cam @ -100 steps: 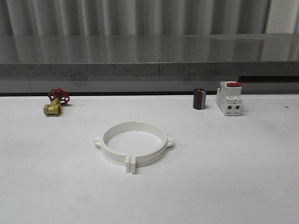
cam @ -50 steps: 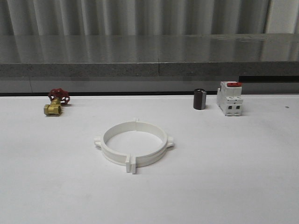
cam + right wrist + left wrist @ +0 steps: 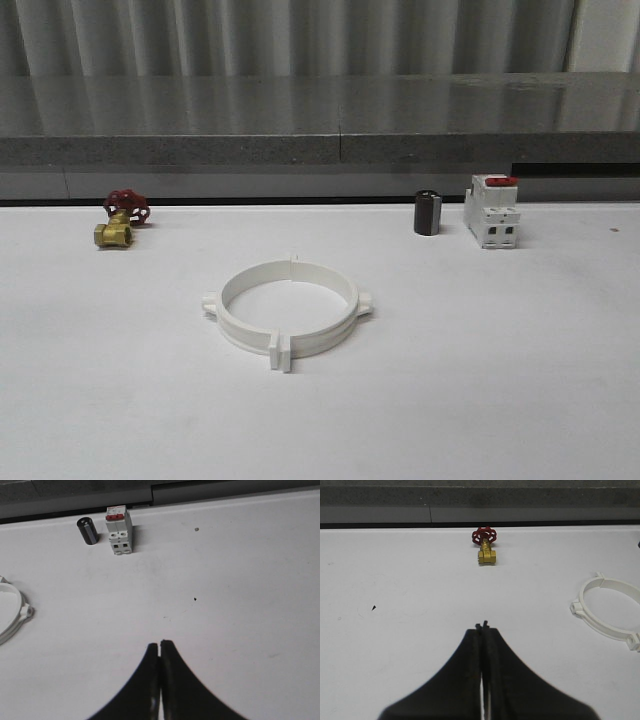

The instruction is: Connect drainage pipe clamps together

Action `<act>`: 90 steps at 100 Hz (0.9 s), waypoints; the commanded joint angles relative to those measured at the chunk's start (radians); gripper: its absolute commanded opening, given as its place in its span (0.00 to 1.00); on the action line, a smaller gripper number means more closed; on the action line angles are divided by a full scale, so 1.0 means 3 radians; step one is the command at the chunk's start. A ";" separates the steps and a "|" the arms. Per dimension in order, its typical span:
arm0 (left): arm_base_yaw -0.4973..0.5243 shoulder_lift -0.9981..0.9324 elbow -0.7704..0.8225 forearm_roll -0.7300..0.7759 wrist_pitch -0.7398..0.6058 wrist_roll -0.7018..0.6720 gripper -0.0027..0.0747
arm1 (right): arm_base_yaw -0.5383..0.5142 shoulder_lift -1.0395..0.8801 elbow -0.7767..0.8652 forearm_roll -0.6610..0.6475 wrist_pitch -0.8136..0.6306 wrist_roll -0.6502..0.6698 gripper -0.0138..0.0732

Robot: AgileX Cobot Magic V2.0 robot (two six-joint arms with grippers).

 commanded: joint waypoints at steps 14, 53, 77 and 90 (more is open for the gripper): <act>0.0002 0.0017 -0.0088 -0.0007 -0.0238 -0.0004 0.01 | -0.0018 -0.0391 0.0498 -0.0141 -0.1002 -0.0035 0.02; 0.0002 0.0017 -0.0088 -0.0007 -0.0238 -0.0004 0.01 | -0.0260 -0.1377 0.1425 0.0270 -0.1370 -0.0445 0.02; 0.0002 0.0015 -0.0088 -0.0007 -0.0238 -0.0004 0.01 | -0.0394 -0.1441 0.1749 0.0430 -0.1800 -0.0503 0.02; 0.0002 0.0015 -0.0088 -0.0007 -0.0238 -0.0004 0.01 | -0.0394 -0.1441 0.1777 0.0418 -0.1841 -0.0505 0.02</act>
